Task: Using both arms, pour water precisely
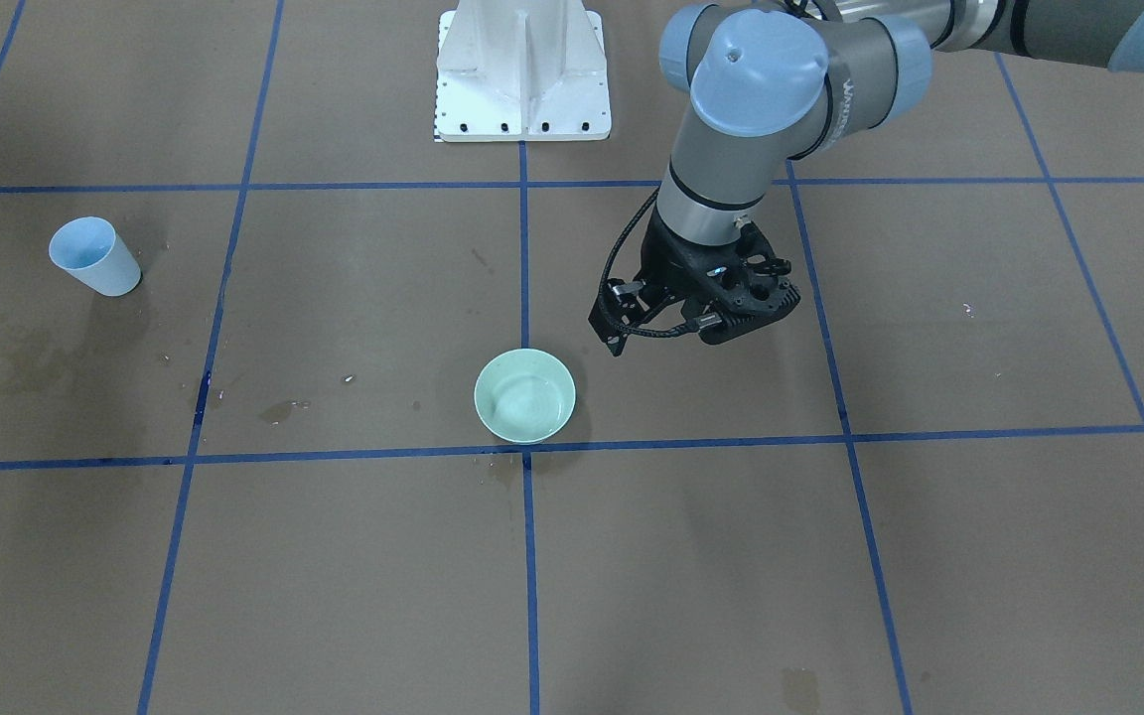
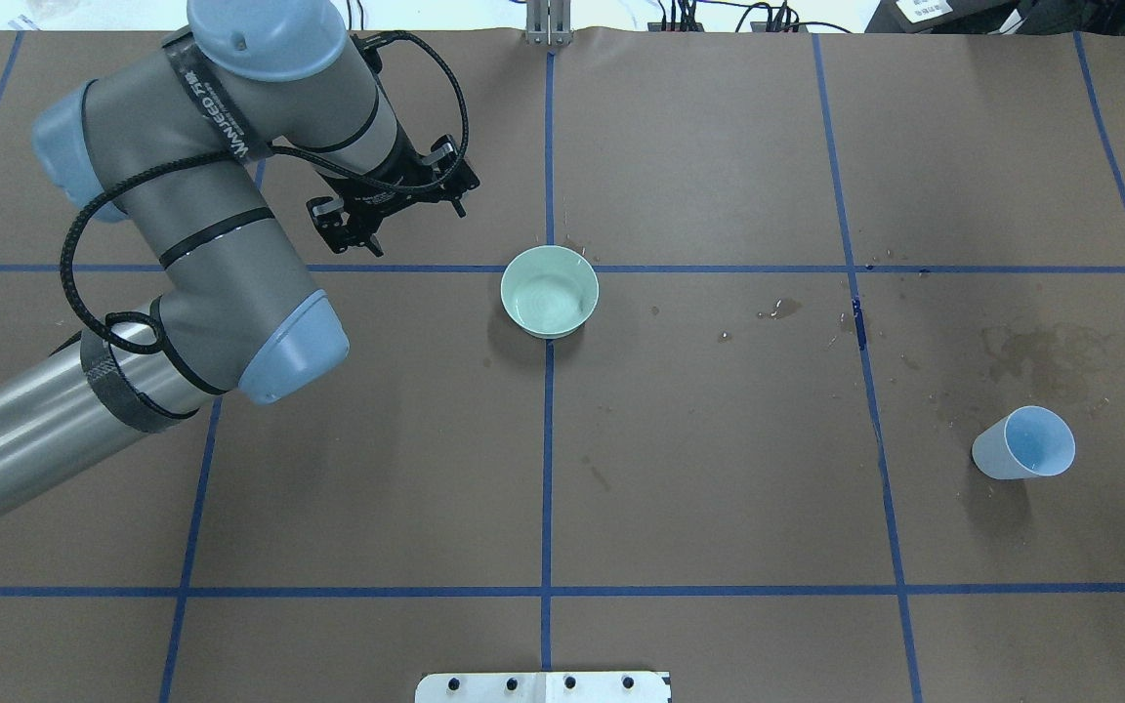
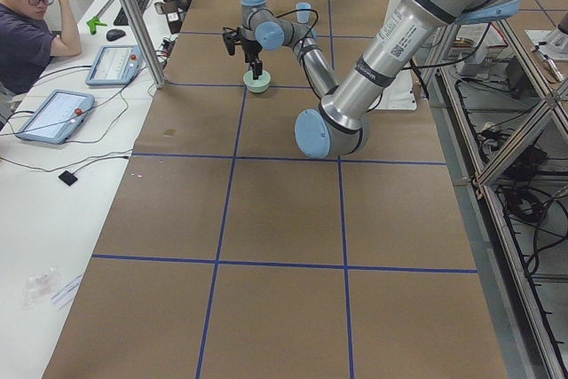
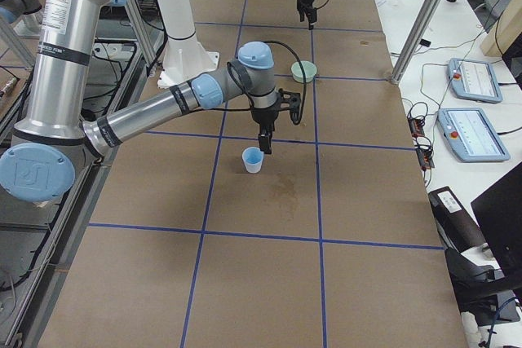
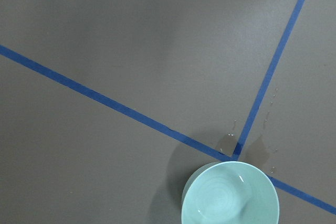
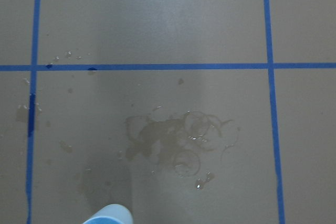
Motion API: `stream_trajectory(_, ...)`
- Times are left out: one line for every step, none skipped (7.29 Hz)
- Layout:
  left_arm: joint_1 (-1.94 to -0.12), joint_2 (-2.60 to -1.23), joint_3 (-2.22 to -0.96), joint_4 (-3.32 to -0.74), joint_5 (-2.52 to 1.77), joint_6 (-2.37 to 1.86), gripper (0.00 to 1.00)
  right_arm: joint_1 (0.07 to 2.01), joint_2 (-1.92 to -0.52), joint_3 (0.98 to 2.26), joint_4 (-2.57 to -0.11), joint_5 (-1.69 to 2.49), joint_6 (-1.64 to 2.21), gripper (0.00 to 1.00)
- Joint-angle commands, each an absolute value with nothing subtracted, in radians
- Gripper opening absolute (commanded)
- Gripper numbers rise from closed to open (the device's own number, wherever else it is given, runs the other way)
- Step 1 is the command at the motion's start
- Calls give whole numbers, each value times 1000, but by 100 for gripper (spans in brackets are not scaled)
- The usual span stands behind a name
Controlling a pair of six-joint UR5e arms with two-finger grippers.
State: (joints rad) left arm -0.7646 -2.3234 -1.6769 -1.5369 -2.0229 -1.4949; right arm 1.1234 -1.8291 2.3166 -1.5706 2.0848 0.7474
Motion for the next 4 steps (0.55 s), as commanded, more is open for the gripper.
stream_trajectory(-767, -2312, -1689, -1534, -2017, -1494, 100, 936, -1928, 2480, -1569, 1939, 1028, 100)
stream_trajectory(-765, -2309, -1690, -1534, -1993, -1497, 100, 823, -1936, 2508, -1568, 1819, 1175, 100)
stream_trajectory(-765, -2310, -1692, -1532, -1982, -1497, 100, 640, -1971, 2528, -1569, 1611, 1336, 100)
stream_trajectory(-765, -2309, -1692, -1534, -1982, -1497, 100, 450, -1995, 2528, -1571, 1427, 1496, 100)
